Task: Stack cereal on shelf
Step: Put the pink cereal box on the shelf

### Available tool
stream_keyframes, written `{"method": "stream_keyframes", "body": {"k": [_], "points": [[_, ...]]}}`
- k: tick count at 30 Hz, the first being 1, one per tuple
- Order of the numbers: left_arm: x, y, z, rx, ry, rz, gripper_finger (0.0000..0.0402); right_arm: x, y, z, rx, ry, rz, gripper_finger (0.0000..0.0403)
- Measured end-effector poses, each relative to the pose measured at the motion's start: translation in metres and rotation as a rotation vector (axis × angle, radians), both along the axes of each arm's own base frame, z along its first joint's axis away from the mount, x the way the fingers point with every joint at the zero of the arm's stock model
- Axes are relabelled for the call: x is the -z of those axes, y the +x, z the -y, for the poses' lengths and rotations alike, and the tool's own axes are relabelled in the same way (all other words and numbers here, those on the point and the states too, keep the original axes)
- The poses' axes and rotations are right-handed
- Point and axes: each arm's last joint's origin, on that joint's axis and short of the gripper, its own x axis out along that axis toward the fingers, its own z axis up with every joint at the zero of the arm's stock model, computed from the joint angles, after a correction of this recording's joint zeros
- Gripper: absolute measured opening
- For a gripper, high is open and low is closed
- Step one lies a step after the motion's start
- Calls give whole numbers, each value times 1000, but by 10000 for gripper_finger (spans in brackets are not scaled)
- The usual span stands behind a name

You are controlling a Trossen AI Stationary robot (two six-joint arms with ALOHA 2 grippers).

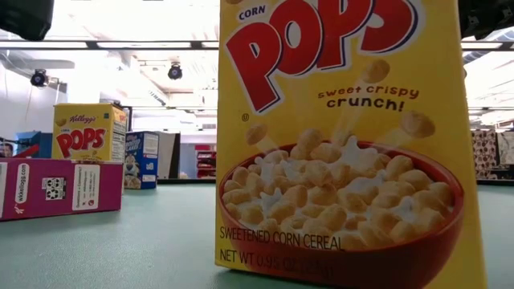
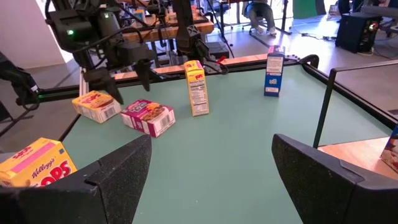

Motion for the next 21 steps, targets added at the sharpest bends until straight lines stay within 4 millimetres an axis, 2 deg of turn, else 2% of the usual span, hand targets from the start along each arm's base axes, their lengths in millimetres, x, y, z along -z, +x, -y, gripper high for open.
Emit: {"method": "stream_keyframes", "body": {"k": [6, 21], "points": [[13, -1, -4, 19, 39, 14, 400, 0, 0, 0, 0, 0, 0, 322], [34, -1, -2, 48, -38, 119, 400, 0, 0, 0, 0, 0, 0, 322]]}}
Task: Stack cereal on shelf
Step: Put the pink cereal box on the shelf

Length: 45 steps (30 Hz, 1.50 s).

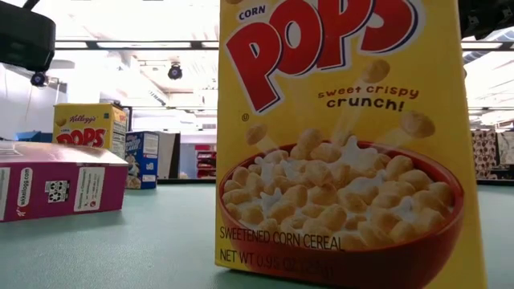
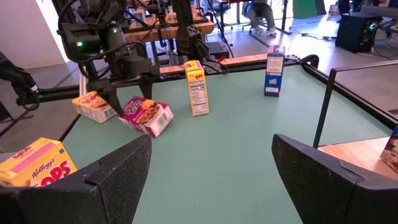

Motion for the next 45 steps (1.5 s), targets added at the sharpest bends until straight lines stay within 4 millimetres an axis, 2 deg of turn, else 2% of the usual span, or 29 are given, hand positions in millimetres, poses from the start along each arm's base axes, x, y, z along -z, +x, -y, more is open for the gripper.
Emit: {"method": "stream_keyframes", "body": {"k": [12, 20, 29, 38, 45], "points": [[-4, -2, -2, 1, 4, 7, 400, 0, 0, 0, 0, 0, 0, 322], [-2, 1, 1, 61, 9, 19, 400, 0, 0, 0, 0, 0, 0, 322], [13, 3, 4, 92, 57, -24, 400, 0, 0, 0, 0, 0, 0, 322], [20, 4, 5, 64, 62, -40, 400, 0, 0, 0, 0, 0, 0, 322], [18, 10, 7, 43, 81, 63, 368, 0, 0, 0, 0, 0, 0, 322]]}}
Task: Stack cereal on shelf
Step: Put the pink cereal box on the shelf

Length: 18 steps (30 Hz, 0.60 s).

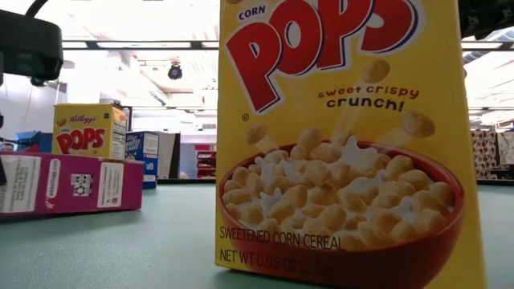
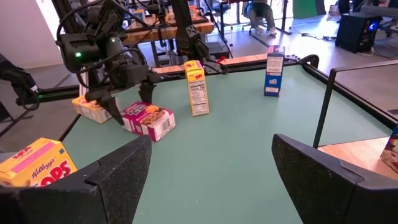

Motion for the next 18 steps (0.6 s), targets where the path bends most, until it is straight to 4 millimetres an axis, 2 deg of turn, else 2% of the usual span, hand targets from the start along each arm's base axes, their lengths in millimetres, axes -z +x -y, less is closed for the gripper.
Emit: {"method": "stream_keyframes", "body": {"k": [8, 18], "points": [[0, -1, -1, 0, 11, -3, 320, 0, 0, 0, 0, 0, 0, 322], [-7, 2, 2, -34, -14, 6, 316, 0, 0, 0, 0, 0, 0, 322]]}}
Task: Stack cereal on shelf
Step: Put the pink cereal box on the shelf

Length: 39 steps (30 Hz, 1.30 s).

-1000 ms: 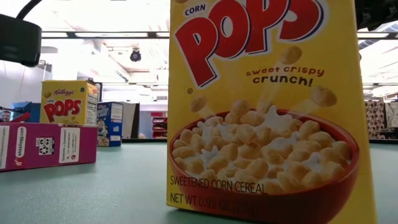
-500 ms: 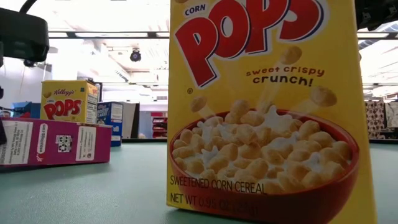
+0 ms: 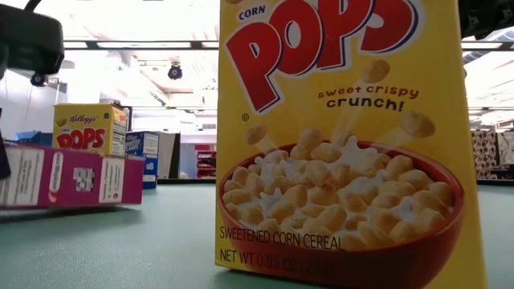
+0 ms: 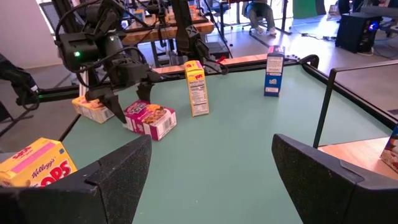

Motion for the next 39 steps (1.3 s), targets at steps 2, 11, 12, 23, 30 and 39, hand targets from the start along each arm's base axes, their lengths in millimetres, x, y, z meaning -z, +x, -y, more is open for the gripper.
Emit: {"method": "stream_keyframes", "body": {"k": [2, 11, 12, 23, 30, 39], "points": [[-8, 1, 2, 2, -8, -4, 316, 0, 0, 0, 0, 0, 0, 322], [-52, 8, 4, -29, -161, -303, 316, 0, 0, 0, 0, 0, 0, 322], [-57, 10, 5, -25, -190, -332, 316, 0, 0, 0, 0, 0, 0, 322], [-90, 20, -1, 157, -432, -587, 338, 0, 0, 0, 0, 0, 0, 322], [-88, 32, -22, 281, -602, -666, 347, 0, 0, 0, 0, 0, 0, 322], [-81, 46, -40, 225, -651, -670, 348, 0, 0, 0, 0, 0, 0, 322]]}}
